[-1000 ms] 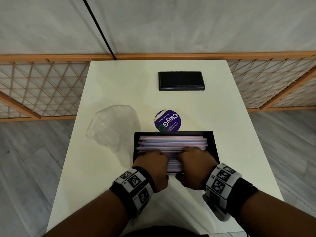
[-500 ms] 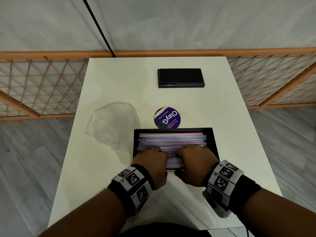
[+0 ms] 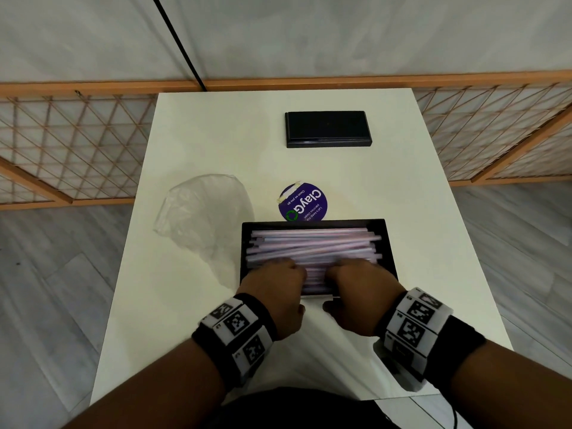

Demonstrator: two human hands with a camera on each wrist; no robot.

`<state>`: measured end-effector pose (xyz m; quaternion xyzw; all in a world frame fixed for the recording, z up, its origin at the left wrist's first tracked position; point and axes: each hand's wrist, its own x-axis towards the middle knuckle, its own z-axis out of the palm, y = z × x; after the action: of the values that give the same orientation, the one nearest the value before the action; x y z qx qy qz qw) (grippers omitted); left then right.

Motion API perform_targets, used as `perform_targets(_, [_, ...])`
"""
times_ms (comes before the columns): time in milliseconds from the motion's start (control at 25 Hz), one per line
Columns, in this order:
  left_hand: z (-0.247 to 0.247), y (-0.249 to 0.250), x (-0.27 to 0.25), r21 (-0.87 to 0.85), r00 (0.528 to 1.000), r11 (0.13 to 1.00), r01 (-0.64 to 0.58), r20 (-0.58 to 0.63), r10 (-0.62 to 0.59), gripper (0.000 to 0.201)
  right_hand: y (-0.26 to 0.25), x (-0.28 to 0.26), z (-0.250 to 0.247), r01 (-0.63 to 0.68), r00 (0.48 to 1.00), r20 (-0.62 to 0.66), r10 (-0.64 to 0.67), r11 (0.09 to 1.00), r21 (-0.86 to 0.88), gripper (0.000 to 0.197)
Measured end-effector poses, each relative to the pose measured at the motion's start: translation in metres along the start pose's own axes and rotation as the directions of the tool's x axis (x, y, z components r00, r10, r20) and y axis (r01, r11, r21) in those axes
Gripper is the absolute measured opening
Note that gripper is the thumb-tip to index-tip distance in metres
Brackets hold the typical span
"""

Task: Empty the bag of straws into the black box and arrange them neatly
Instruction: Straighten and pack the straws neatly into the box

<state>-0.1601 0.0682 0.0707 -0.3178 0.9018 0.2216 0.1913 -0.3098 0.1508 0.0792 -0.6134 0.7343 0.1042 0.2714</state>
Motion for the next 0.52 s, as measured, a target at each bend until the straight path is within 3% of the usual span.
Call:
perform_targets(320, [0.004, -0.003, 0.002, -0.019, 0.996, 0.999, 0.028, -0.081, -0.030, 0.039, 0.004, 0.007, 0.006, 0.012, 0.997, -0.070, -0.012, 1.000, 0.009, 0.035])
perform_targets(480, [0.001, -0.006, -0.008, -0.033, 0.957, 0.994, -0.103, -0.277, 0.089, 0.029, 0.010, -0.006, 0.005, 0.044, 0.974, -0.225, -0.027, 0.997, 0.067, 0.028])
perform_targets(520, [0.001, -0.006, -0.010, -0.047, 0.957, 0.992, -0.119, -0.272, 0.102, 0.025, 0.010, -0.009, 0.005, 0.053, 0.976, -0.216, -0.031, 0.994, 0.094, 0.022])
